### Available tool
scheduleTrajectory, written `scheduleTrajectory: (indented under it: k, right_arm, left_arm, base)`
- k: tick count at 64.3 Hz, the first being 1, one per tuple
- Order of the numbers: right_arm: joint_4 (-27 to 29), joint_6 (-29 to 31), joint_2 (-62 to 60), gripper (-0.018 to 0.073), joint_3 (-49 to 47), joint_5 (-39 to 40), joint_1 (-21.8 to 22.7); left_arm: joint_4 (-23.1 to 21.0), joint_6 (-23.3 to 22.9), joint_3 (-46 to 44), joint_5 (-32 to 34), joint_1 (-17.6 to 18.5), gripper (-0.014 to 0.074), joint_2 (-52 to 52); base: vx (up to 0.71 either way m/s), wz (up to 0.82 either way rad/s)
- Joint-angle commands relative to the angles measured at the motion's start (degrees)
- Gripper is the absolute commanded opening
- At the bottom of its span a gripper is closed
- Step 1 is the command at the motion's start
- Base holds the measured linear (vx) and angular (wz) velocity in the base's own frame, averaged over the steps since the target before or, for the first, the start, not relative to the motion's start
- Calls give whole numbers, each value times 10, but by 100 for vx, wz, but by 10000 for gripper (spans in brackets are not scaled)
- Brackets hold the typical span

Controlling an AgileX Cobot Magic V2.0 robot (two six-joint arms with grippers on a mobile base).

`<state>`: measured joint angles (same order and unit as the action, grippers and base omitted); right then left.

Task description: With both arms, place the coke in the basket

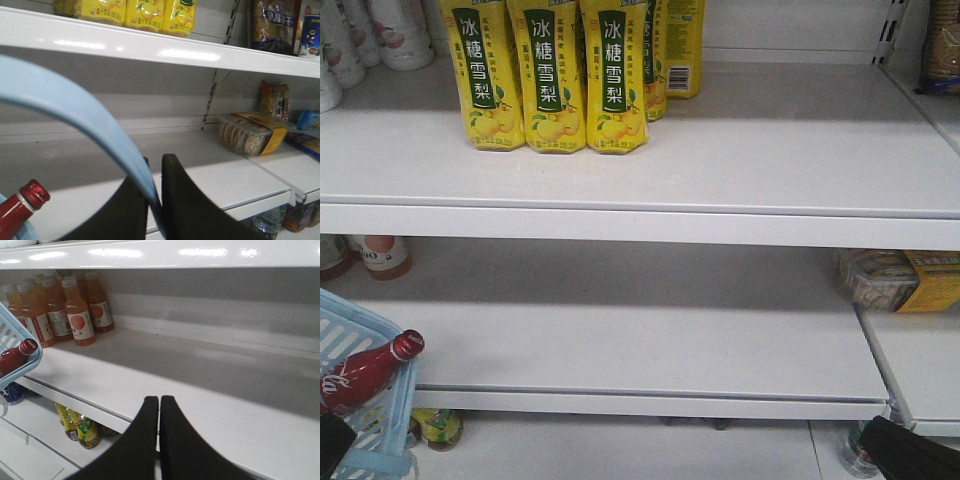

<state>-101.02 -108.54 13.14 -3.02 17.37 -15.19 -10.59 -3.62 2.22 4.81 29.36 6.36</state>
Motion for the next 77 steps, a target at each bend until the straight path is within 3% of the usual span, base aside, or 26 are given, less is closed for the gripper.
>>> scheduleTrajectory:
  k: [1, 33, 77]
  right_arm:
    - [-11, 2, 4, -5, -15, -16, -1]
    - [-11, 2, 4, -5, -15, -15, -1]
    - [-11, 2, 4, -5, -15, -15, -1]
  left_arm:
    - [27, 52, 5, 56, -4, -5, -25]
    - [28, 63, 5, -48, -141, -5, -80]
    - [63, 36, 5, -59, -283, -5, -80]
  base:
    - [0, 0]
    - [0, 0]
    - [0, 0]
